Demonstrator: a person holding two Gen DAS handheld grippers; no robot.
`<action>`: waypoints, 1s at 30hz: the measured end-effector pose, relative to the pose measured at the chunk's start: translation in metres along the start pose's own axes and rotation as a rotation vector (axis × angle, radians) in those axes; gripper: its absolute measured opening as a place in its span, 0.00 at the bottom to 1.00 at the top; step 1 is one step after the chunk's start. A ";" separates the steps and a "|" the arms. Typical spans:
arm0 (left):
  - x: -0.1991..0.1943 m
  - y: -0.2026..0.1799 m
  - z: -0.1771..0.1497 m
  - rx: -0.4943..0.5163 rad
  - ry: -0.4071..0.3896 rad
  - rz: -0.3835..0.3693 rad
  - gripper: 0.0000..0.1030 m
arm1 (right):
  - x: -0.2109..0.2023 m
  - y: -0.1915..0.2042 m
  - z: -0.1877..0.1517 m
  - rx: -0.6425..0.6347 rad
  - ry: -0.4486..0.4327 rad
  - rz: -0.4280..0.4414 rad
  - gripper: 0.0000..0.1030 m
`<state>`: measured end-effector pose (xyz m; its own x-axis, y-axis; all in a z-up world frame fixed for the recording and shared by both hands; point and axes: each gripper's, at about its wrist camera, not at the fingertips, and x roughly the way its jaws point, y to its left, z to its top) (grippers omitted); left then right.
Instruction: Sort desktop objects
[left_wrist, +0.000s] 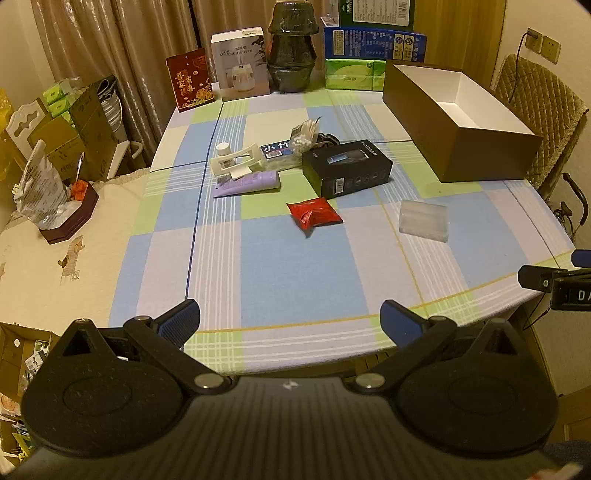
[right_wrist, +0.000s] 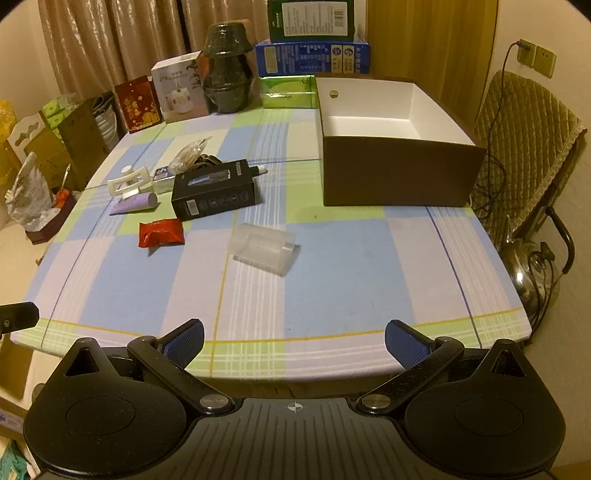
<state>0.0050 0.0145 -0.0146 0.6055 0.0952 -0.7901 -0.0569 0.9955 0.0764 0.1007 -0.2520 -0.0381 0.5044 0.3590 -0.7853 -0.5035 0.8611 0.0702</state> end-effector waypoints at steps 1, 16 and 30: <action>0.000 0.000 0.000 0.000 0.000 0.000 1.00 | 0.001 0.000 0.001 0.002 0.003 0.003 0.98; 0.008 0.002 0.007 -0.011 0.012 0.011 1.00 | 0.008 0.002 0.008 -0.022 0.016 0.040 0.98; 0.016 0.004 0.017 -0.055 0.027 0.032 1.00 | 0.018 0.006 0.018 -0.056 0.023 0.057 0.98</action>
<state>0.0284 0.0204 -0.0168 0.5811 0.1265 -0.8039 -0.1197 0.9904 0.0693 0.1196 -0.2335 -0.0407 0.4578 0.3975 -0.7953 -0.5696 0.8179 0.0810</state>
